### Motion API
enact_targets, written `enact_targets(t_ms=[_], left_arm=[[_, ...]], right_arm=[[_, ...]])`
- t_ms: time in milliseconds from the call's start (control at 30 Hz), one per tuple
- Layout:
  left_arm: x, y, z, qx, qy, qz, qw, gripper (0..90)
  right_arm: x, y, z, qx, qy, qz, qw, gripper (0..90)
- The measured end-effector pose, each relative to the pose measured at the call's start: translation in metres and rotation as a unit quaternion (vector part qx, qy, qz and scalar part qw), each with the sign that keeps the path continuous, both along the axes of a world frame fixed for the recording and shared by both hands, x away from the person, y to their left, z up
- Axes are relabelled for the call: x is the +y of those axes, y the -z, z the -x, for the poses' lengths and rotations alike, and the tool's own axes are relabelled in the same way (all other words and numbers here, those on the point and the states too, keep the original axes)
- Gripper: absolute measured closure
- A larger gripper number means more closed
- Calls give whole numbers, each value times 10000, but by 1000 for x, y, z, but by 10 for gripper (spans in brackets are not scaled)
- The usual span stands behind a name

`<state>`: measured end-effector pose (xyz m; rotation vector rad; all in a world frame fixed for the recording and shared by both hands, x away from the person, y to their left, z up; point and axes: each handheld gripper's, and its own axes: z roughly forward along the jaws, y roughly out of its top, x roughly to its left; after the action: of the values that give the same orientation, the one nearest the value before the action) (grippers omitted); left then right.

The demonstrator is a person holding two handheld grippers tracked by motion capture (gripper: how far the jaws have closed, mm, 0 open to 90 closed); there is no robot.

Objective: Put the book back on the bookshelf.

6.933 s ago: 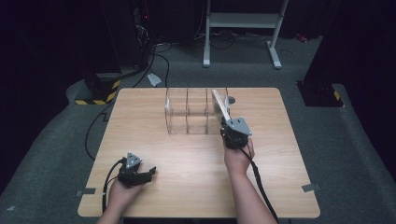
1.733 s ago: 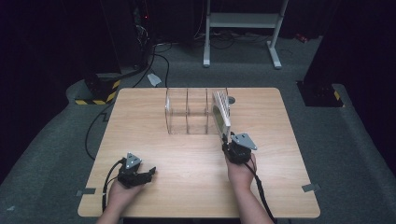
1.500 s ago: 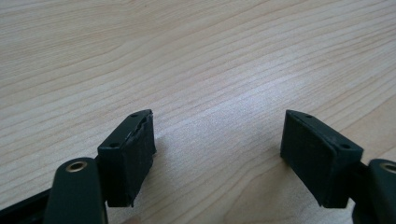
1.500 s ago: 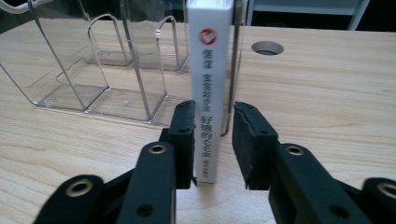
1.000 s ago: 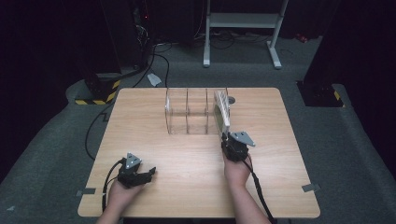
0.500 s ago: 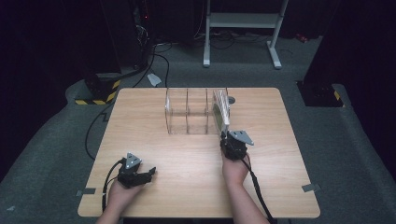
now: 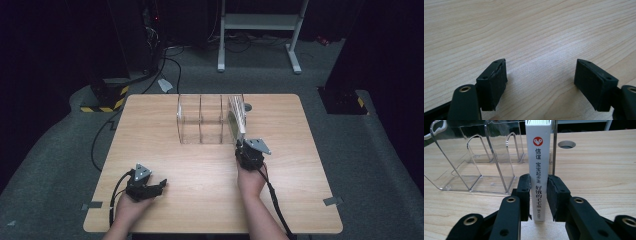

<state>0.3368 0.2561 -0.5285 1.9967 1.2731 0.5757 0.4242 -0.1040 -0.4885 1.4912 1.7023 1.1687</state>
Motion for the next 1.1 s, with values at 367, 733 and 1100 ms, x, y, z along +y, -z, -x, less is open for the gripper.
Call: enact_targets(t_ms=[367, 733, 1100], left_arm=[[0, 0, 0, 6, 7, 0, 10000, 260], [0, 0, 0, 9, 5, -1, 10000, 260], [0, 0, 1, 1, -17, -16, 10000, 260]], right_arm=[[-1, -6, 4, -126, -162, 123, 9997, 547], [-10, -16, 13, -194, -672, 215, 9973, 408], [-16, -17, 19, -296, -1032, 451, 9932, 360]])
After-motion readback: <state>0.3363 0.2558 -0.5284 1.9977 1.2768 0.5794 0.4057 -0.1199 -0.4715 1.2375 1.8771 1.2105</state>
